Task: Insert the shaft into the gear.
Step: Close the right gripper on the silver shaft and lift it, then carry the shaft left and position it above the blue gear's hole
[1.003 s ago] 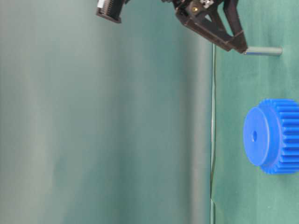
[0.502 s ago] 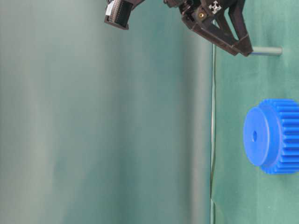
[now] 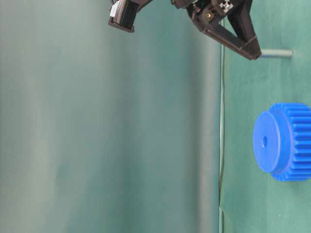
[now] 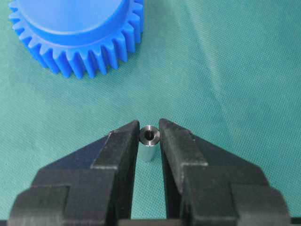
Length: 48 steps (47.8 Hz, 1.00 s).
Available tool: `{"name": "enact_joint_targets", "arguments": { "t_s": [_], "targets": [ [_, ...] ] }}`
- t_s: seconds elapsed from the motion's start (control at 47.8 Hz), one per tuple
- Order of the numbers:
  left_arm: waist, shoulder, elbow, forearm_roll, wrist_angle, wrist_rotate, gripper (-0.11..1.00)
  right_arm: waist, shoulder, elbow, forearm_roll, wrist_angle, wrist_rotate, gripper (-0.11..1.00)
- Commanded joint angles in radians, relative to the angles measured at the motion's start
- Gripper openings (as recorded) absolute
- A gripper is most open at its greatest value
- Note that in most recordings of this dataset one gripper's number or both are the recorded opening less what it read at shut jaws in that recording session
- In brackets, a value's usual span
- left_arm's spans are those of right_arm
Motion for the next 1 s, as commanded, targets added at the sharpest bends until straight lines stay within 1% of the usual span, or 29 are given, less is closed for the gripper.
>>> {"name": "enact_joint_targets", "arguments": {
  "t_s": [0.0,0.105,0.209,0.314,0.439,0.606,0.794,0.982],
  "targets": [
    [0.000,0.003,-0.026,0.003,-0.002,0.000,0.00,-0.002,-0.026,-0.029,-0.002,0.012,-0.003,0.17],
    [0.000,0.003,-0.026,0.003,0.005,0.000,0.00,-0.002,-0.071,-0.049,-0.002,0.067,-0.009,0.17],
    [0.000,0.003,-0.026,0.003,0.006,0.000,0.00,-0.002,-0.135,-0.075,-0.005,0.161,-0.017,0.17],
    [0.000,0.003,-0.028,0.003,0.005,0.000,0.00,-0.003,-0.199,-0.112,-0.015,0.273,-0.031,0.17],
    [0.000,0.003,-0.026,0.003,0.006,0.000,0.00,-0.003,-0.245,-0.140,-0.029,0.344,-0.038,0.17],
    [0.000,0.003,-0.026,0.003,0.006,-0.002,0.00,-0.003,-0.250,-0.149,-0.046,0.351,-0.040,0.17],
    [-0.002,0.005,-0.026,0.003,0.006,-0.002,0.00,-0.002,-0.239,-0.161,-0.046,0.347,-0.040,0.17],
    [0.000,0.003,-0.026,0.003,0.006,-0.002,0.00,0.020,-0.187,-0.213,-0.046,0.331,-0.040,0.17]
  ]
}}
